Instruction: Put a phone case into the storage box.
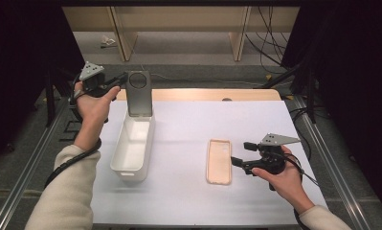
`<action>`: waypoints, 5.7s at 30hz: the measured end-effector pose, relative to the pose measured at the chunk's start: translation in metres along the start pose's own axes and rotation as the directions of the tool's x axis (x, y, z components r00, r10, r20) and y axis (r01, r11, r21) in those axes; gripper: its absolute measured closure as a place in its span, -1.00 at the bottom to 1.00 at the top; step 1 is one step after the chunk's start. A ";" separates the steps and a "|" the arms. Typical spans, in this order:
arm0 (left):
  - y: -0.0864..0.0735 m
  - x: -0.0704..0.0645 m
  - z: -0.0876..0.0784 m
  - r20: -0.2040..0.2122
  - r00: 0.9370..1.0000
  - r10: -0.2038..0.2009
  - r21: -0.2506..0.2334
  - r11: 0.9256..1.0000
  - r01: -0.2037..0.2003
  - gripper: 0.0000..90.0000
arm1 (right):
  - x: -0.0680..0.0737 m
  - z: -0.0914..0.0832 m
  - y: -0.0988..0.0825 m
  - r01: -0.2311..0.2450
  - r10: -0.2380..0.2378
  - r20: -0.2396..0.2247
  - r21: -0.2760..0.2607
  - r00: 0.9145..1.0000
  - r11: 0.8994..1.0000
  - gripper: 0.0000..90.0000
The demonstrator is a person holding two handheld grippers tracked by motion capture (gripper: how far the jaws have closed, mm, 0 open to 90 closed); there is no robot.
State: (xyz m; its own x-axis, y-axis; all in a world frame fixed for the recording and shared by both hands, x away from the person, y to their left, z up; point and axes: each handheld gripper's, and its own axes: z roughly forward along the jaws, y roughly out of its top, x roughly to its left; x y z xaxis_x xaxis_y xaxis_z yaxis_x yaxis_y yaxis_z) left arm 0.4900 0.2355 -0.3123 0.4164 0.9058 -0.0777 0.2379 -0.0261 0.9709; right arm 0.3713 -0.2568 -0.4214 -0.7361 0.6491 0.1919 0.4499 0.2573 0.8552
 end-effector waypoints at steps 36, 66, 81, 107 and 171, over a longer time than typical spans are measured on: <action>-0.024 0.020 0.016 -0.032 0.999 0.024 0.029 0.999 -0.023 0.87 | 0.001 0.001 -0.001 0.003 -0.003 -0.004 0.005 1.000 1.000 -0.64; -0.046 0.023 0.031 -0.041 0.999 0.027 0.060 0.998 -0.025 0.95 | 0.001 0.002 -0.001 0.005 -0.005 -0.007 0.012 1.000 1.000 -0.64; -0.061 0.019 0.043 -0.133 0.991 0.005 0.095 0.995 0.008 0.95 | 0.001 0.003 -0.002 0.002 -0.002 -0.010 0.017 1.000 1.000 -0.64; -0.078 0.020 0.057 -0.246 0.969 -0.006 0.147 0.988 0.044 0.87 | 0.001 0.004 -0.002 0.005 -0.005 -0.016 0.019 1.000 1.000 -0.64; -0.069 0.017 0.045 -0.137 0.988 0.066 0.240 0.970 -0.031 -0.58 | 0.001 0.005 -0.002 0.006 -0.005 -0.017 0.029 1.000 1.000 -0.64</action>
State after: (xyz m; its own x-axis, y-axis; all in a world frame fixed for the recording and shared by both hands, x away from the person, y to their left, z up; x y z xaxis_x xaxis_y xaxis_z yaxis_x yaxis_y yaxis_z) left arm 0.5201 0.2339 -0.3908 0.3069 0.9516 0.0180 0.4288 -0.1551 0.8900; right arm 0.3720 -0.2532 -0.4252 -0.7469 0.6356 0.1956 0.4603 0.2818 0.8419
